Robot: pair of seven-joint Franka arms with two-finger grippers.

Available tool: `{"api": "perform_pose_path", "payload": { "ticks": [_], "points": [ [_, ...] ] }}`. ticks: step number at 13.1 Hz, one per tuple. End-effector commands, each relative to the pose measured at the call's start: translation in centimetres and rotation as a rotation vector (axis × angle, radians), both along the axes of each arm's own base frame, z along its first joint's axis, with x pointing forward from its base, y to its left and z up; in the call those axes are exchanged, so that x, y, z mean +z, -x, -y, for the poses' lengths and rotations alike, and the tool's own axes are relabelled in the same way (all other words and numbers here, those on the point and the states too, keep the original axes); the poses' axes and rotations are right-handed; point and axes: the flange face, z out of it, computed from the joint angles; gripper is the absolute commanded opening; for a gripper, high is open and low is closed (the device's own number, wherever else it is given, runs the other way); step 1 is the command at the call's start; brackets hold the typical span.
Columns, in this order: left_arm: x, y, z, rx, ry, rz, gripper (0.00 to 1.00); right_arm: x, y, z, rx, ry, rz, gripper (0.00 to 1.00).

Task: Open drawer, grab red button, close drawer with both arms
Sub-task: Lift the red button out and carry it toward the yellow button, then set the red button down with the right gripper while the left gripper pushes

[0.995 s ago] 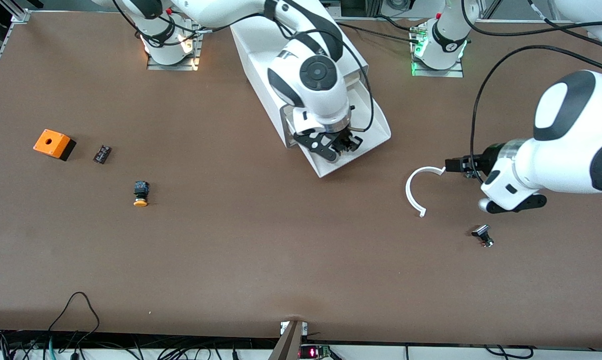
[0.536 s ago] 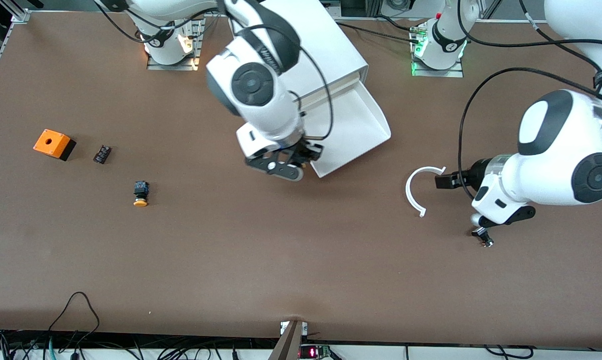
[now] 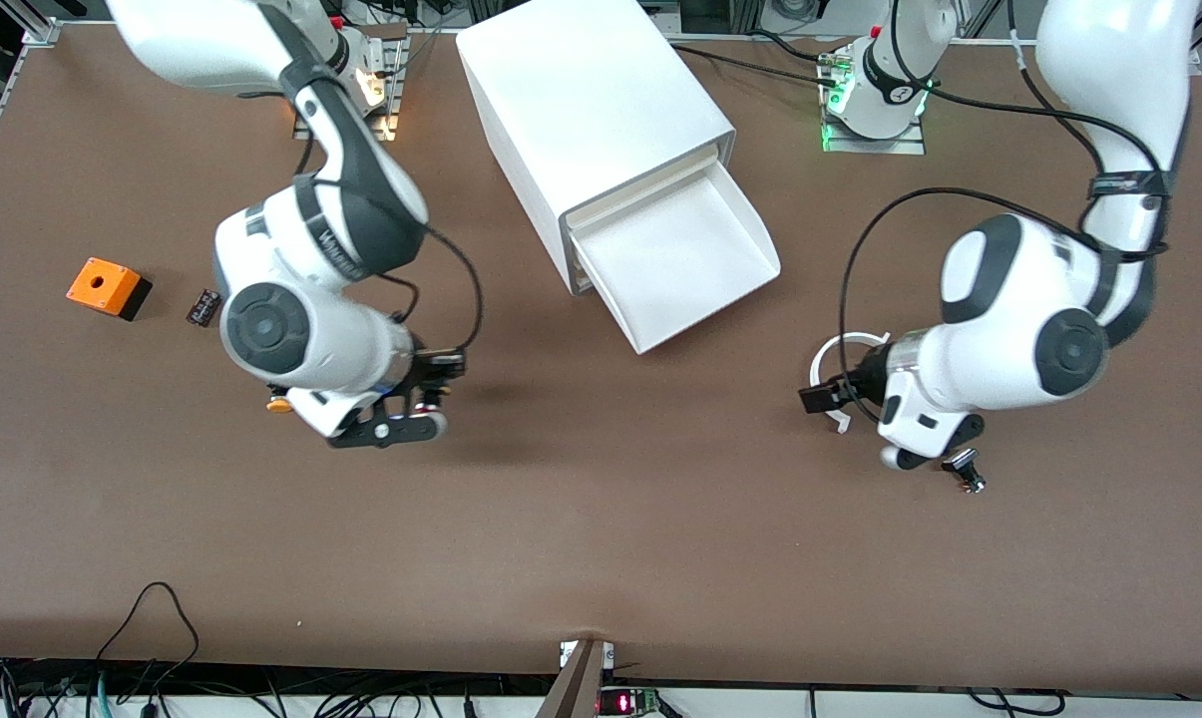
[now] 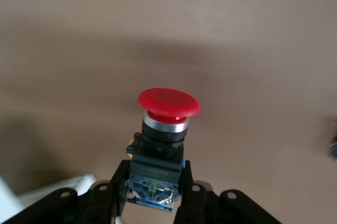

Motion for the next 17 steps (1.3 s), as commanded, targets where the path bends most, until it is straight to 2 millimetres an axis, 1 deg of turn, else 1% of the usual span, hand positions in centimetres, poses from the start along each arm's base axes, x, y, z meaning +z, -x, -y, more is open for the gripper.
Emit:
{"api": "perform_pose_path", "payload": {
  "ticks": [1, 2, 3, 5, 7, 8, 9, 10, 11, 12, 13, 14, 15, 16, 17],
  "points": [
    [-1.4, 5.5, 4.2, 0.104, -0.012, 0.035, 1.00, -3.2, 1.7, 5.8, 0.090, 0.004, 0.020, 0.00],
    [-2.3, 6.6, 5.6, 0.138, -0.004, 0.053, 1.00, -5.1, 2.3, 7.5, 0.096, 0.011, 0.027, 0.00],
    [-3.1, 7.5, 6.3, 0.140, 0.001, 0.065, 1.00, -6.5, 2.8, 8.6, 0.096, 0.016, 0.037, 0.00],
    [-4.0, 8.8, 6.5, 0.154, -0.003, 0.090, 1.00, -9.3, 4.2, 9.9, 0.080, 0.026, 0.035, 0.00],
    [-4.6, 10.3, 8.0, 0.173, 0.001, 0.088, 1.00, -12.4, 5.6, 11.6, 0.059, 0.038, 0.051, 0.00],
    [-4.9, 10.8, 8.3, 0.185, -0.002, 0.077, 1.00, -14.1, 6.4, 12.5, 0.067, 0.042, 0.064, 0.00],
    [-5.0, 11.4, 9.2, 0.184, -0.002, 0.069, 1.00, -15.4, 7.0, 13.7, 0.080, 0.046, 0.076, 0.00],
    [-5.6, 12.1, 9.5, 0.174, -0.009, 0.053, 1.00, -16.7, 7.6, 14.9, 0.088, 0.053, 0.078, 0.00],
    [-6.1, 13.1, 10.3, 0.153, -0.012, 0.040, 1.00, -17.6, 8.0, 15.8, 0.080, 0.060, 0.066, 0.00],
    [-6.2, 13.7, 11.0, 0.141, -0.015, 0.031, 1.00, -18.4, 8.5, 16.5, 0.071, 0.064, 0.048, 0.00],
    [-6.1, 14.2, 11.4, 0.137, -0.020, 0.017, 1.00, -18.6, 8.6, 17.1, 0.056, 0.065, 0.041, 0.00],
    [-6.1, 15.2, 12.1, 0.125, -0.042, -0.026, 1.00, -18.7, 8.6, 17.4, 0.041, 0.067, 0.034, 0.00],
    [-6.3, 15.7, 12.2, 0.117, -0.066, -0.068, 1.00, -18.7, 8.6, 17.5, 0.038, 0.067, 0.033, 0.00],
    [-6.3, 16.6, 13.1, 0.091, -0.069, -0.084, 1.00, -18.5, 8.5, 17.5, 0.035, 0.067, 0.031, 0.08],
    [-6.1, 17.4, 13.9, 0.072, -0.066, -0.095, 1.00, -18.3, 8.4, 17.3, 0.034, 0.067, 0.032, 0.24]
  ]
}}
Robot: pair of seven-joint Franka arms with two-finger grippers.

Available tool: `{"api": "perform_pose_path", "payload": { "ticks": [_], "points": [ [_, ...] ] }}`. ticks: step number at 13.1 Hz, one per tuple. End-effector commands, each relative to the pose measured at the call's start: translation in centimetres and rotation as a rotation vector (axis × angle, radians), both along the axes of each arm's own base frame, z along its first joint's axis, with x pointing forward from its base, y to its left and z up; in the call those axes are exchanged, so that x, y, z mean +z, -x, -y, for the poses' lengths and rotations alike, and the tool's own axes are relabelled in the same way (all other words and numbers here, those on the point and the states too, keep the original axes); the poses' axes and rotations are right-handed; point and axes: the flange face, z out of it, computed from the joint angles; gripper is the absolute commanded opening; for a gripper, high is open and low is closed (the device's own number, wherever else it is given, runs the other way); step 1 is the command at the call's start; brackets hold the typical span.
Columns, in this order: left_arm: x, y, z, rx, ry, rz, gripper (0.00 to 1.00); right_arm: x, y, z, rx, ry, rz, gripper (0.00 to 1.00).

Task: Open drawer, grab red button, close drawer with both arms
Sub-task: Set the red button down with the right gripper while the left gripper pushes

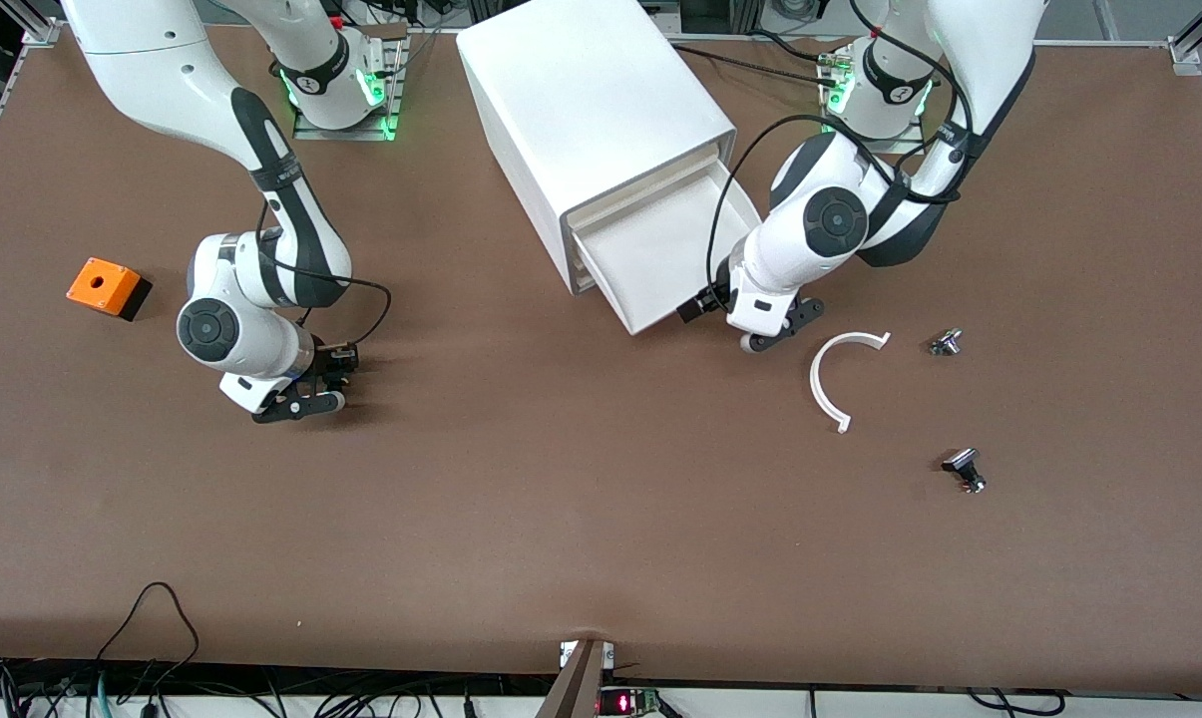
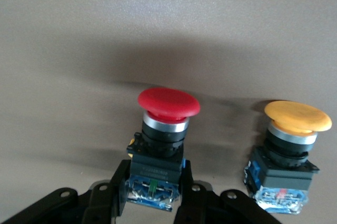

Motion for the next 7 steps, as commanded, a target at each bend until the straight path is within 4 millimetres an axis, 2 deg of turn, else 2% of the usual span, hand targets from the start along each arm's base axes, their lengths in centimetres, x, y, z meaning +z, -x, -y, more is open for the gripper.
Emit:
{"api": "perform_pose_path", "payload": {
  "ticks": [1, 2, 3, 4, 7],
  "points": [
    [0.7, 2.6, 1.5, -0.023, -0.016, -0.040, 1.00, 1.6, 0.1, 0.0, -0.012, -0.019, 0.014, 0.38],
    [0.6, 2.9, 1.9, -0.027, -0.012, -0.046, 1.00, 2.1, -0.3, 0.1, -0.013, -0.019, 0.027, 0.54],
    [0.8, 3.2, 2.5, -0.026, 0.004, -0.056, 1.00, 2.7, -0.6, 0.3, -0.011, -0.023, 0.040, 0.84],
    [1.0, 4.1, 3.5, -0.044, 0.013, -0.061, 1.00, 3.9, -1.3, 0.3, -0.009, -0.028, 0.064, 0.99],
    [1.0, 5.0, 4.4, -0.067, 0.011, -0.077, 1.00, 9.2, -3.1, 0.6, -0.021, -0.037, 0.093, 1.00]
  ]
}}
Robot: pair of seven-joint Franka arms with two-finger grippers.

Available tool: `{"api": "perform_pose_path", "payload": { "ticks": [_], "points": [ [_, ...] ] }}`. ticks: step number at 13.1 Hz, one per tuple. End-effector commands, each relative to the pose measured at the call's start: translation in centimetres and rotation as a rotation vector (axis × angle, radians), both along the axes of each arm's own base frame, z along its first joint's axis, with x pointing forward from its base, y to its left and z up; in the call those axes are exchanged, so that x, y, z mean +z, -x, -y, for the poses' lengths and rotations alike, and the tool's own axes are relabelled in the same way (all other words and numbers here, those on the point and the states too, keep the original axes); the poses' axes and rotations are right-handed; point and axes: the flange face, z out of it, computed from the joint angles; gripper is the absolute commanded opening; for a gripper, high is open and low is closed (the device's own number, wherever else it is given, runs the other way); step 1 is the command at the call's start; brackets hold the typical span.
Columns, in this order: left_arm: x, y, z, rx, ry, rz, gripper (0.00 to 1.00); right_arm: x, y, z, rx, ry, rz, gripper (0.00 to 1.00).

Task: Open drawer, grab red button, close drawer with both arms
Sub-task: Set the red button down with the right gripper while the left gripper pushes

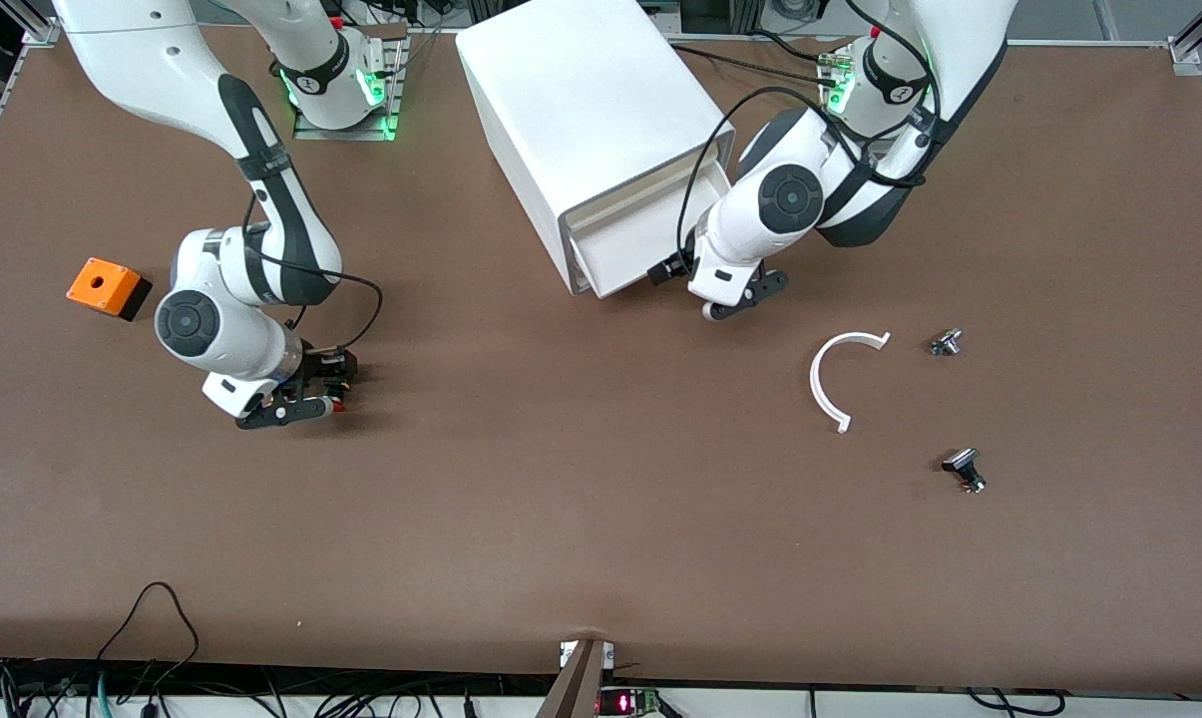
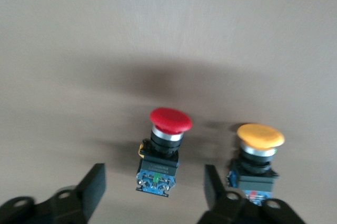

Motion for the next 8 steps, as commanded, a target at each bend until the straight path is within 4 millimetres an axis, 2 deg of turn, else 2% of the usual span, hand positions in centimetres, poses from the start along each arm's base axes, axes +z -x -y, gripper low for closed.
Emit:
{"api": "perform_pose_path", "payload": {
  "ticks": [1, 3, 8],
  "points": [
    [0.8, 1.6, 1.0, -0.017, 0.000, -0.017, 1.00, 6.0, -1.1, 0.8, -0.018, -0.022, 0.015, 1.00],
    [0.5, 2.4, 1.8, -0.034, 0.005, -0.027, 1.00, 11.3, -1.4, 0.7, -0.002, -0.037, 0.091, 1.00],
    [0.3, 3.6, 3.0, -0.046, 0.005, -0.045, 1.00, 23.4, 0.3, 1.2, 0.011, -0.047, 0.142, 1.00]
  ]
}}
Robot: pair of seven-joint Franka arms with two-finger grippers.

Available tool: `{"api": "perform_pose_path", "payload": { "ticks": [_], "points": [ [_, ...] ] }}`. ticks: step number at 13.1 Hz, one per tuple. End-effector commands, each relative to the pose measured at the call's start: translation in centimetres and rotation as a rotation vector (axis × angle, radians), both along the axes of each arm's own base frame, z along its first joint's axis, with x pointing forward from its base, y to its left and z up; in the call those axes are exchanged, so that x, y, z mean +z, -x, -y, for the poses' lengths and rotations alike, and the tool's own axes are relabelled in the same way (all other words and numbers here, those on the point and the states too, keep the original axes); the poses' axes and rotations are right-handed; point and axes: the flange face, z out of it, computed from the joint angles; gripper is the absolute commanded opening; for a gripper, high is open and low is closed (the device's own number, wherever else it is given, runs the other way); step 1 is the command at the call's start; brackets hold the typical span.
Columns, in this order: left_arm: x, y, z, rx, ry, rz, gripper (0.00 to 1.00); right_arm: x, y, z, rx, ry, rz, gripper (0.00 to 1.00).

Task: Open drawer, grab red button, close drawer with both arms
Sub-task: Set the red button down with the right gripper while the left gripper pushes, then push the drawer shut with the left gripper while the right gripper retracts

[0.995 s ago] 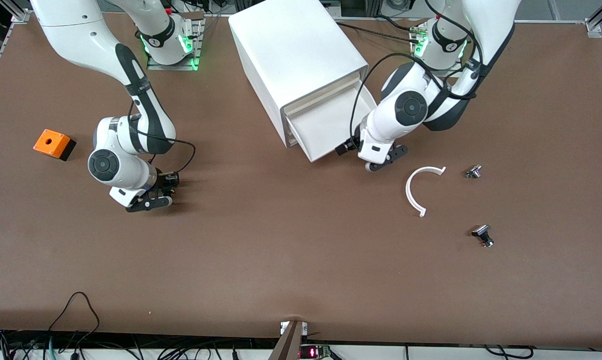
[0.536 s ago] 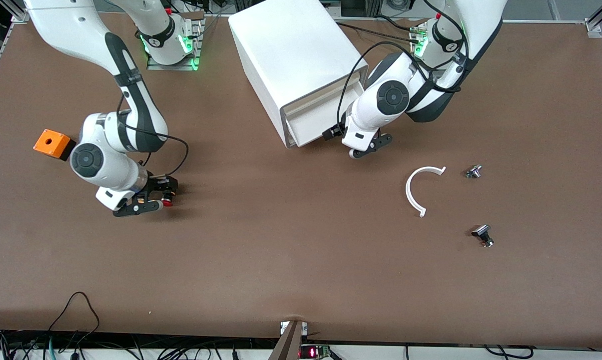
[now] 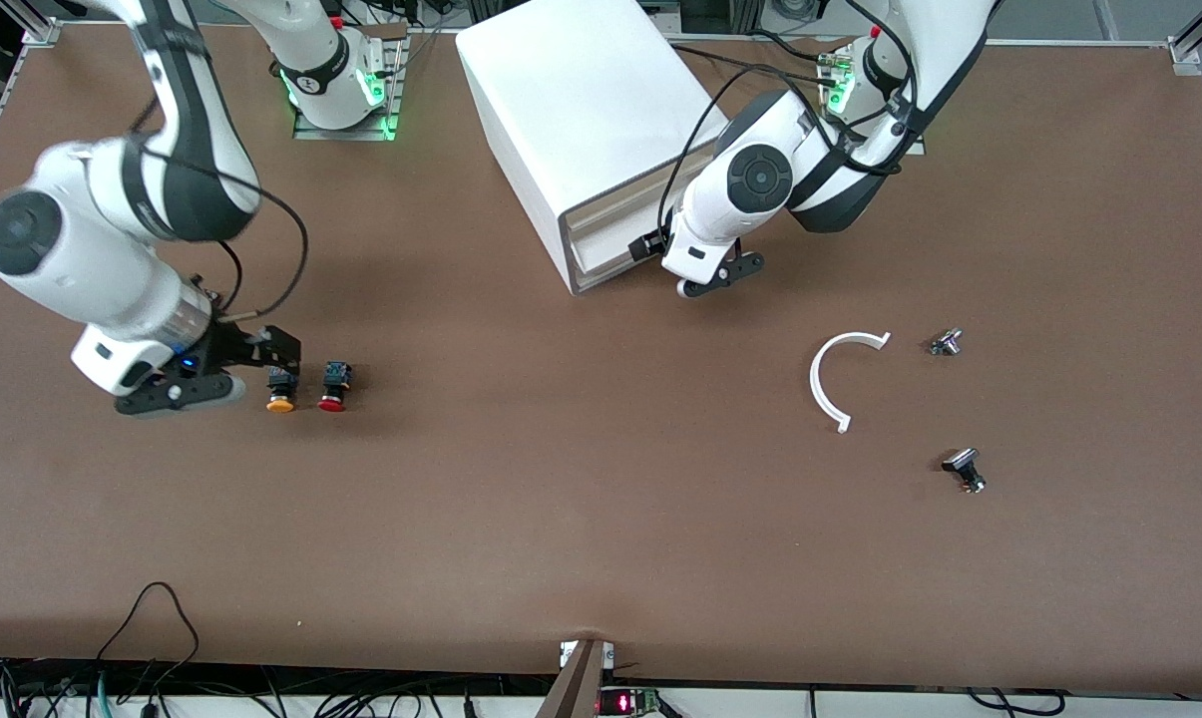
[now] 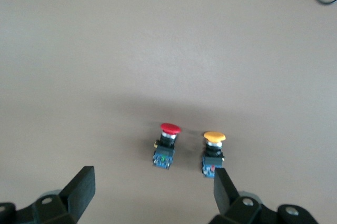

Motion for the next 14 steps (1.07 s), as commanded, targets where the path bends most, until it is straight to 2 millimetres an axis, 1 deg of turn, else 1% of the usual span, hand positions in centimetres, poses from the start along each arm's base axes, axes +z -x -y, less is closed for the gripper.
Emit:
{"api": "perform_pose_path", "payload": {
  "ticks": [1, 3, 4, 5, 7, 8, 9, 11, 12, 13, 14],
  "points": [
    [0.5, 1.6, 1.3, -0.001, 0.010, -0.025, 1.00, 5.9, 1.5, 0.8, 0.007, 0.001, -0.024, 1.00],
    [0.6, 2.1, 1.8, 0.001, 0.014, -0.035, 1.00, 9.2, 1.9, 0.8, -0.021, 0.034, -0.071, 1.00],
    [0.7, 2.0, 1.8, 0.002, 0.015, -0.032, 1.00, 11.0, 2.2, 0.5, -0.052, 0.046, -0.085, 1.00],
    [0.6, 2.2, 1.8, 0.001, 0.013, -0.035, 1.00, 12.3, 2.7, 0.1, -0.072, 0.063, -0.100, 1.00],
    [0.6, 2.2, 1.8, 0.000, 0.014, -0.034, 1.00, 15.9, 4.1, -0.5, -0.055, 0.106, -0.052, 1.00],
    [0.6, 2.2, 1.8, 0.000, 0.014, -0.034, 1.00, 17.1, 4.7, -0.5, -0.051, 0.105, -0.036, 1.00],
    [0.6, 2.1, 1.9, 0.000, 0.015, -0.034, 1.00, 17.8, 5.3, -0.3, -0.054, 0.099, -0.030, 1.00],
    [0.6, 2.2, 1.8, 0.000, 0.014, -0.035, 1.00, 18.4, 6.3, 0.2, -0.064, 0.094, -0.060, 1.00],
    [0.6, 2.2, 1.9, 0.000, 0.014, -0.035, 1.00, 18.9, 6.7, 0.4, -0.075, 0.091, -0.053, 1.00],
    [0.6, 2.2, 1.9, 0.000, 0.015, -0.035, 1.00, 19.3, 6.8, 0.9, -0.120, 0.087, -0.049, 1.00],
    [0.6, 2.3, 2.0, -0.002, 0.014, -0.037, 1.00, 19.8, 7.1, 0.8, -0.163, 0.082, -0.040, 1.00]
  ]
}}
